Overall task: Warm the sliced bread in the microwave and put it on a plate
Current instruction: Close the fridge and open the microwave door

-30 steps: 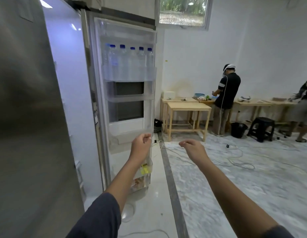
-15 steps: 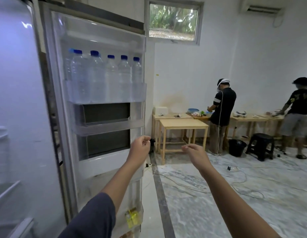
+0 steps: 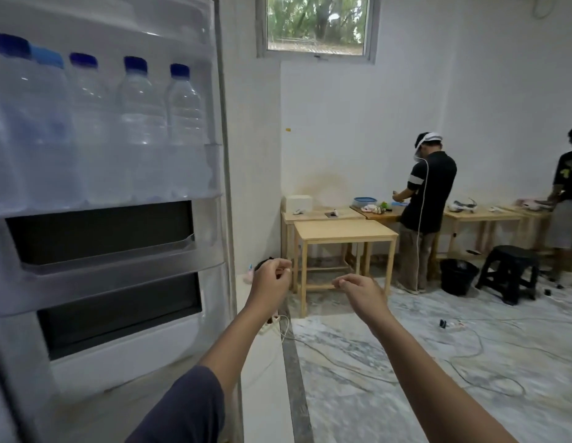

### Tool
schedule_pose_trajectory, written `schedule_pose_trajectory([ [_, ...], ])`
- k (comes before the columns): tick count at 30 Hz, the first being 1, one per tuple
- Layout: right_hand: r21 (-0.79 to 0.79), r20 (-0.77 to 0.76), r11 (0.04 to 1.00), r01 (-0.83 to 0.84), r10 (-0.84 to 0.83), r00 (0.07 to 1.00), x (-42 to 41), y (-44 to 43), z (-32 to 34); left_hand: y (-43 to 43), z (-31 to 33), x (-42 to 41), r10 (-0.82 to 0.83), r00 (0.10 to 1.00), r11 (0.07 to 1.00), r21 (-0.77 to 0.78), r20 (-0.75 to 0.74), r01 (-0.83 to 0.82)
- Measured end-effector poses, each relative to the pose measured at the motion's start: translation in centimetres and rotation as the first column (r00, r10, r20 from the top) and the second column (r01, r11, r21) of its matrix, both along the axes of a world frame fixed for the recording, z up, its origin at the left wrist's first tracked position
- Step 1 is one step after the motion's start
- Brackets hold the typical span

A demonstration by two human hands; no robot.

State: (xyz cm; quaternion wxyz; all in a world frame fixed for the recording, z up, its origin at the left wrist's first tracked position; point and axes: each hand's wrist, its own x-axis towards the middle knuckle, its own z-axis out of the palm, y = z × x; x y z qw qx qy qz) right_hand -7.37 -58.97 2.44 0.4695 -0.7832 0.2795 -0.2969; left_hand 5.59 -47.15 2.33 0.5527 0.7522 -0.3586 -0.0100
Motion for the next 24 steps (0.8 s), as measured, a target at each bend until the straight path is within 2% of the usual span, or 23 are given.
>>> schedule_pose_trajectory([
  [9, -0.013, -0.084, 0.977, -0.211, 0.210, 0.974, 12.0, -19.0, 0.6, -15.1, 0.9, 9.5, 0.237, 0.971, 0.971, 0.007, 0.001, -0.237],
  [15, 0.035, -0.093, 0.931, -0.364, 0.365, 0.926, 20.8, -24.7, -0.6, -18.0, 0.3, 15.3, 0.371, 0.905, 0.902, 0.149, 0.208, -0.404],
  [19, 0.047, -0.095, 0.860, -0.507, 0.510, 0.855, 28.3, -25.2, -2.1, -17.9, 2.1, 18.6, 0.422, 0.766, 0.804, 0.190, 0.485, -0.563],
  [24, 0.063, -0.028, 0.723, -0.688, 0.690, 0.723, 36.4, -21.4, -1.1, -16.4, 6.9, 21.5, 0.469, 0.455, 0.627, 0.077, 0.757, -0.775],
])
